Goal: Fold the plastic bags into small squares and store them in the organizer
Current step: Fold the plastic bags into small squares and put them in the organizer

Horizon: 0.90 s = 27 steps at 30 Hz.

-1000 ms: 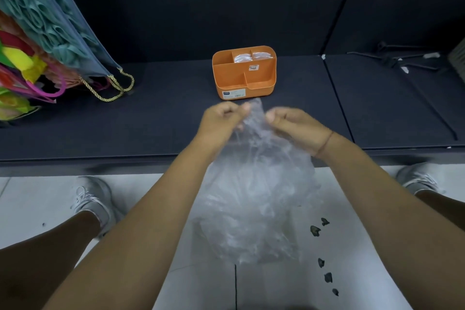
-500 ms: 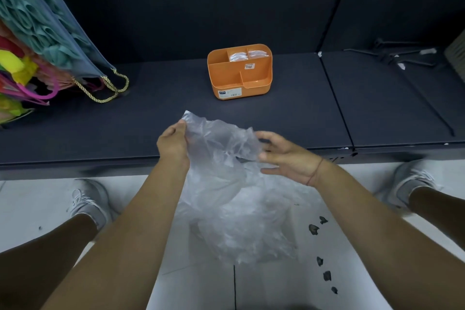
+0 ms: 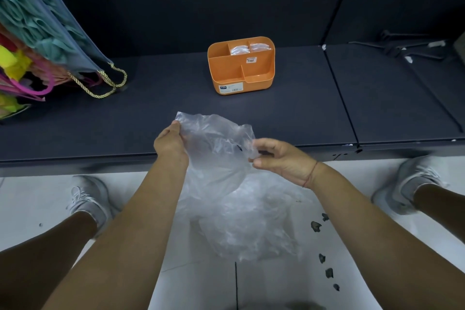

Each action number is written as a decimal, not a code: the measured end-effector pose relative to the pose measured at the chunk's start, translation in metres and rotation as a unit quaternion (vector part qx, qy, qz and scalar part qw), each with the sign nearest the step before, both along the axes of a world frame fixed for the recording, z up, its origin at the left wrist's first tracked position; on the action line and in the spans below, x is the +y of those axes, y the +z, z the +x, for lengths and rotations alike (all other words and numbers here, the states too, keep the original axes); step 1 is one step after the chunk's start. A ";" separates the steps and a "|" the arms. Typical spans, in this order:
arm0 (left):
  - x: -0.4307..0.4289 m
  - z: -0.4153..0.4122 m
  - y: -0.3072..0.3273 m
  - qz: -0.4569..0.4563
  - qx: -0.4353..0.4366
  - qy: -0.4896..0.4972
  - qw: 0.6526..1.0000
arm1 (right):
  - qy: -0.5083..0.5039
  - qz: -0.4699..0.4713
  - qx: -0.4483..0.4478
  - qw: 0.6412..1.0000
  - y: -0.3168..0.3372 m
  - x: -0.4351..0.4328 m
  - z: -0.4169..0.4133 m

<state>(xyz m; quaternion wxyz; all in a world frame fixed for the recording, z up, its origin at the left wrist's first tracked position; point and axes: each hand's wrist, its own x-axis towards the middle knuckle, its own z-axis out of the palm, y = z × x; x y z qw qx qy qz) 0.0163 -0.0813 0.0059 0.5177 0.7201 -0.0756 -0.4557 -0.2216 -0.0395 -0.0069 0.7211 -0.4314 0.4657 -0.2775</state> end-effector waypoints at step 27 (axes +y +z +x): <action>-0.058 -0.011 -0.048 0.028 -0.007 -0.068 0.997 | -0.321 0.032 0.140 0.936 -0.033 -0.135 -0.087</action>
